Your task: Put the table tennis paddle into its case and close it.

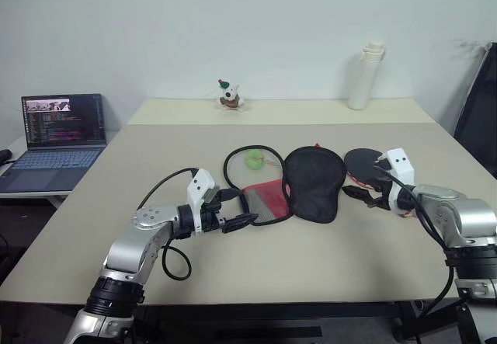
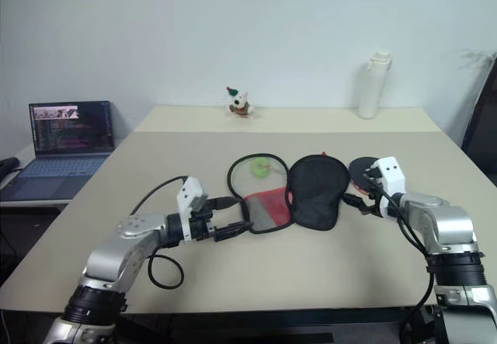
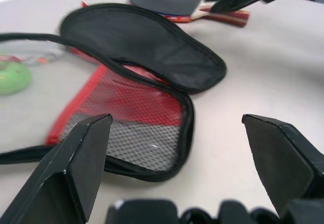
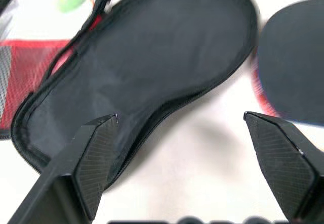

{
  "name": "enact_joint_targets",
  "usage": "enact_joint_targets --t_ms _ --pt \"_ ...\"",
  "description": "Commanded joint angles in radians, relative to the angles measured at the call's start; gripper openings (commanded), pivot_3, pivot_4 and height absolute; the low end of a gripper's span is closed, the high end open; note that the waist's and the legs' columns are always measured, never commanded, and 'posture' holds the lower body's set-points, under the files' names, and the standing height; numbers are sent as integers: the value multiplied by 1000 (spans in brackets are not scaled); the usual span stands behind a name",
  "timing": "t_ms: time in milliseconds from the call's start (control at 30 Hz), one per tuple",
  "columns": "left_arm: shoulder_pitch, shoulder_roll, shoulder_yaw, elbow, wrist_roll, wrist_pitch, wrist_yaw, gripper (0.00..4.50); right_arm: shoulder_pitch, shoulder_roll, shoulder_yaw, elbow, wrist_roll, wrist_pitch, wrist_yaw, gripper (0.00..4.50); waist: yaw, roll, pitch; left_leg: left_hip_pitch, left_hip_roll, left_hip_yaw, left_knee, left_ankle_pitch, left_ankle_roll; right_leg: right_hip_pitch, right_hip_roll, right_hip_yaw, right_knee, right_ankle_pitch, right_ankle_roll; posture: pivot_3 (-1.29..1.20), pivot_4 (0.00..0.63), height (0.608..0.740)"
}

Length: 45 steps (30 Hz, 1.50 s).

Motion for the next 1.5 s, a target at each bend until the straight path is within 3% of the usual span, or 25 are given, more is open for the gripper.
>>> enact_joint_targets --t_ms 33,500,833,1167,1333,1500 --pt "-51 -1 3 -16 8 -20 10 4500 -3 -44 -27 45 -43 -92 6 4455 1 -1 0 0 0 0 0 0 0 0 0 0 0 0 0 0 150 740" --pt "-146 5 -42 7 43 -18 -20 4500 -239 -42 -21 779 -213 -438 -68 4455 -5 -1 1 1 0 4 -1 0 0 0 1 1 0 3 -4 0 150 740" --pt "-120 21 -34 -35 37 3 -13 4500 -305 5 3 979 -275 -528 -48 4455 -5 -1 1 2 0 5 0 0 0 0 1 1 0 3 -4 0 150 740" --pt "-67 48 -7 -80 26 22 1 4500 -318 14 -28 954 -278 -551 -124 1279 -7 -3 0 3 0 5 1 0 0 2 0 2 0 3 -4 0 150 740" --pt "-43 65 6 -105 20 32 15 4500 -308 -1 -54 806 -251 -502 -130 1132 -4 -1 1 3 0 6 1 0 0 2 0 3 0 4 -3 0 150 740" --pt "-25 69 18 -119 19 35 32 4500 -235 32 -107 427 -177 -309 -169 1132 -5 0 2 0 0 6 0 0 0 -2 0 3 0 4 -3 0 150 740"
